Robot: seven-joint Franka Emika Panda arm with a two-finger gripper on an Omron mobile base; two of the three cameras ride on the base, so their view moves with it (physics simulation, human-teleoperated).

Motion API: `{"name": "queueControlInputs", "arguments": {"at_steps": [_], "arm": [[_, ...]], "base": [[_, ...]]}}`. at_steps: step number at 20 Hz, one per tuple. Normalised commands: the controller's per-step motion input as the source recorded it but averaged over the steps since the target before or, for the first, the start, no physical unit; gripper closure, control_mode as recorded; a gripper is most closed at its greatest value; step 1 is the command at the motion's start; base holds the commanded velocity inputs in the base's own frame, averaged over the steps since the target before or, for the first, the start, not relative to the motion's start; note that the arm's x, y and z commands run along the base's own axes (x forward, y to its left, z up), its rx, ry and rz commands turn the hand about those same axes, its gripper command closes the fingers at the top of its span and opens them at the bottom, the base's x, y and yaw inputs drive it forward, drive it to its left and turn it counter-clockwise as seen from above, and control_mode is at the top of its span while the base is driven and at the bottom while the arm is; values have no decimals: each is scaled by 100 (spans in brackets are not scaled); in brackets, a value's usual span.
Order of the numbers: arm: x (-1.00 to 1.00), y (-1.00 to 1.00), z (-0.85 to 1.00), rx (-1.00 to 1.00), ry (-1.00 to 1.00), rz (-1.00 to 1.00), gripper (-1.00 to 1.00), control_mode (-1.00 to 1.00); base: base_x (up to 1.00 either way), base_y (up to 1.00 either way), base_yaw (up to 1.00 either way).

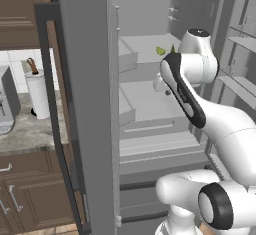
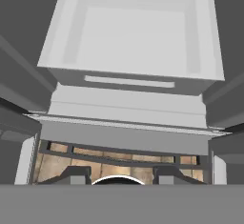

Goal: Grab the lemon wedges from the fridge, place them in the blender, close the lid, and turn on the blender to create a marinade.

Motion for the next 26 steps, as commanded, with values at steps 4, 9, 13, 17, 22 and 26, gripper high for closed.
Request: {"name": "queueControlInputs", "arguments": {"at_steps": [4,9,13,17,22,26], "arm": [[-1,0,0,0,0,0,-100,-100],[0,0,0,0,0,0,-100,-100],[-1,0,2,0,-7,0,-100,-100],[-8,-2,19,2,-33,0,-100,-100],[-1,0,45,1,-34,-7,-100,-100],[0,-6,55,0,-20,-12,-100,-100]], "base": [[0,0,0],[0,0,0],[0,0,0],[0,0,0],[0,0,0],[0,0,0]]}}
